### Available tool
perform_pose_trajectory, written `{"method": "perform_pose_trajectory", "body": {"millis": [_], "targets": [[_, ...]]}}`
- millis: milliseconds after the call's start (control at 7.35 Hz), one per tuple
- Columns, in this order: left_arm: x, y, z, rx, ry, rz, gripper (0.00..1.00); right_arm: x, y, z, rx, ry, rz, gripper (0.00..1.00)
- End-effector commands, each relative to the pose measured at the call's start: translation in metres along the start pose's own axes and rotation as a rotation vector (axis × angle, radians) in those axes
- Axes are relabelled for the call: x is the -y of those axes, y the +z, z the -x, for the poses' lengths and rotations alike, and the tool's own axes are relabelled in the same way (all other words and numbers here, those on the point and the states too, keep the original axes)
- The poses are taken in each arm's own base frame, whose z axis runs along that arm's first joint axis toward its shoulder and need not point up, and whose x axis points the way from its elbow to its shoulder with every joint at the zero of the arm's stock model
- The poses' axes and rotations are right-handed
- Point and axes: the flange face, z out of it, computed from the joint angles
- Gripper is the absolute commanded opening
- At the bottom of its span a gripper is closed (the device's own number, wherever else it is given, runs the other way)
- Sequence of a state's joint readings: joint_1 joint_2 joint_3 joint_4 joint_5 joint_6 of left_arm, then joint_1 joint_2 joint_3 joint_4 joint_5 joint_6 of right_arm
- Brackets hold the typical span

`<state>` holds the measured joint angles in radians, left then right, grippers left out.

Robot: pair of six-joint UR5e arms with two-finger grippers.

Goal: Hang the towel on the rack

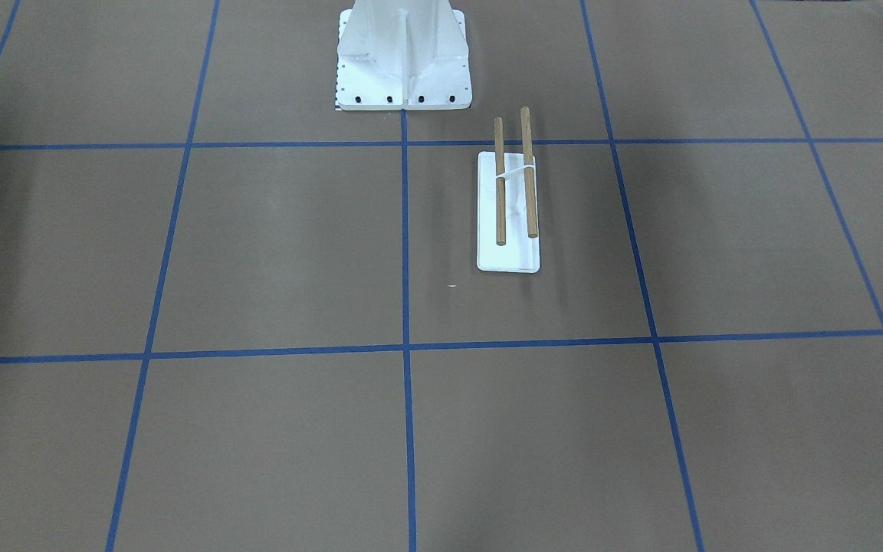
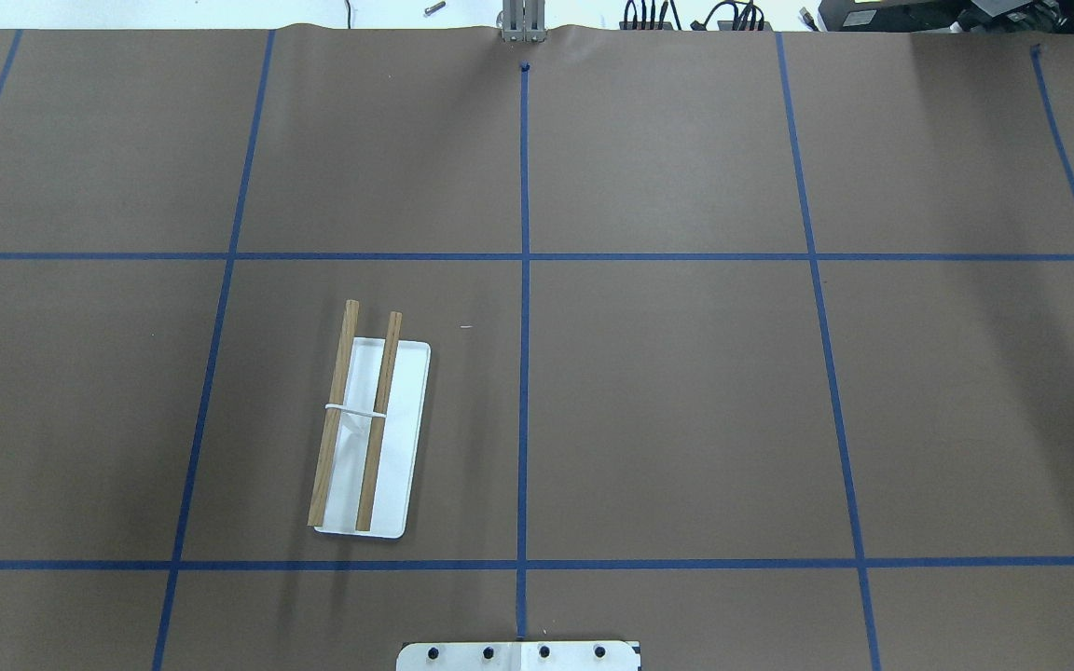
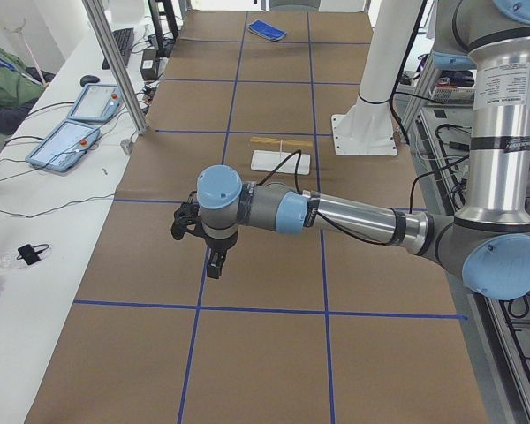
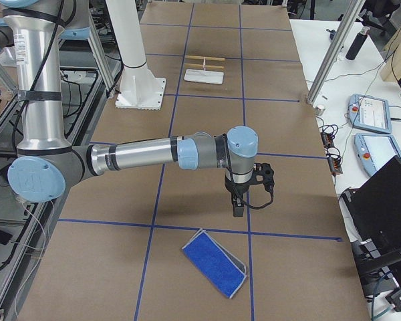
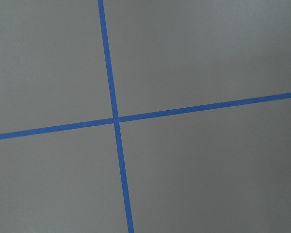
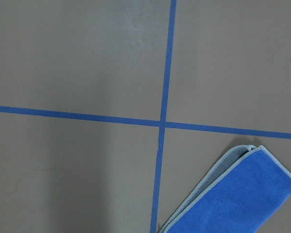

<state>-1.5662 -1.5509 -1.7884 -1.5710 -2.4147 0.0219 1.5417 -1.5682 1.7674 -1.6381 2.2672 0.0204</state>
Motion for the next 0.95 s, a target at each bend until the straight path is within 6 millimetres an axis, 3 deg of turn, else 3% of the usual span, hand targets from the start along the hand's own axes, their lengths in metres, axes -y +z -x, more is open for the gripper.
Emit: {"method": "perform_pose_trajectory", "body": {"millis": [0, 408, 544, 680, 817], "targets": [[0.004, -0.002, -0.003, -0.001, 0.007, -0.007, 0.99, -0.007, 0.000, 0.007, 0.005, -0.024, 0.000, 1.00], [0.003, 0.001, 0.000, -0.002, -0.001, 0.000, 0.99, -0.020, 0.031, -0.002, -0.111, -0.103, 0.064, 1.00], [0.003, 0.002, 0.001, -0.002, -0.004, 0.002, 0.99, -0.021, 0.052, -0.019, -0.112, -0.133, 0.048, 1.00], [0.003, 0.005, 0.004, -0.002, -0.009, 0.007, 0.99, -0.018, 0.087, -0.048, -0.103, -0.203, 0.014, 1.00], [0.003, 0.008, 0.006, -0.002, -0.004, 0.004, 0.99, 0.006, 0.111, -0.063, -0.097, -0.279, 0.002, 1.00]]}}
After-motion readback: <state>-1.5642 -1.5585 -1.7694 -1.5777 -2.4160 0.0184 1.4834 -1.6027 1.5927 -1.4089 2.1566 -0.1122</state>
